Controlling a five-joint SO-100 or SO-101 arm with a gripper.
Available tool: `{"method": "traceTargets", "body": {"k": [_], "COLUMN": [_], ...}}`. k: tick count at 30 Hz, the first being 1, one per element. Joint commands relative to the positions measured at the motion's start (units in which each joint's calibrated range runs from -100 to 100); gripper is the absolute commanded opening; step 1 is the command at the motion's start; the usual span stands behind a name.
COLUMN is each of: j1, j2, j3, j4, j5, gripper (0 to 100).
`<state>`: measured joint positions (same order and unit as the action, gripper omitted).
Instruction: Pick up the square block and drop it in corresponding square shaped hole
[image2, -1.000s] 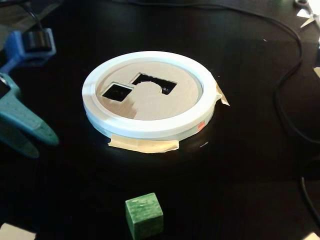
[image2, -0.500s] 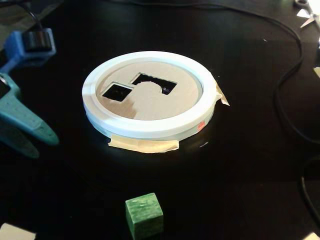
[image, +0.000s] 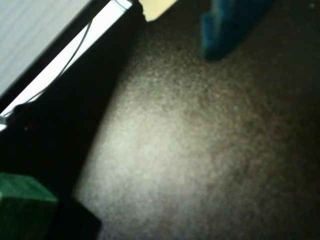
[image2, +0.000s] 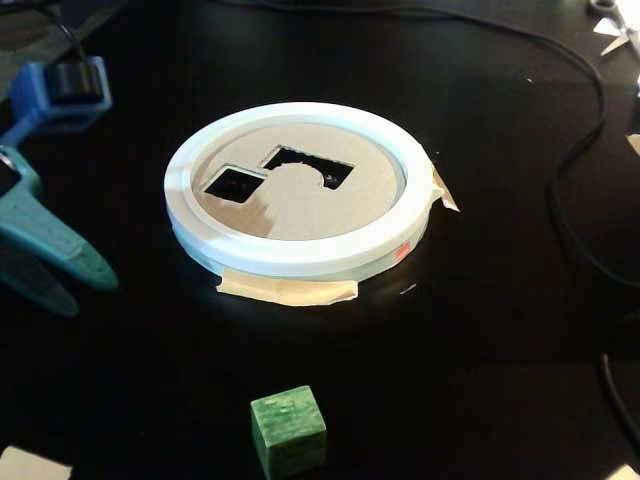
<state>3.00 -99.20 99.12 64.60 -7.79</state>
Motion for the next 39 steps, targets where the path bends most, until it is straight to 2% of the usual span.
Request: {"method": "traceTargets", "body": {"k": [1, 31, 39], "j1": [0.7, 0.7, -1.2], "j2": [-0.8, -0.8, -0.8], "j3": [0.1, 0.0, -6.0], "j4": [-1.0, -1.6, -1.6], "j5": [0.2, 0.2, 0.0], "gripper": [82, 82, 83]}}
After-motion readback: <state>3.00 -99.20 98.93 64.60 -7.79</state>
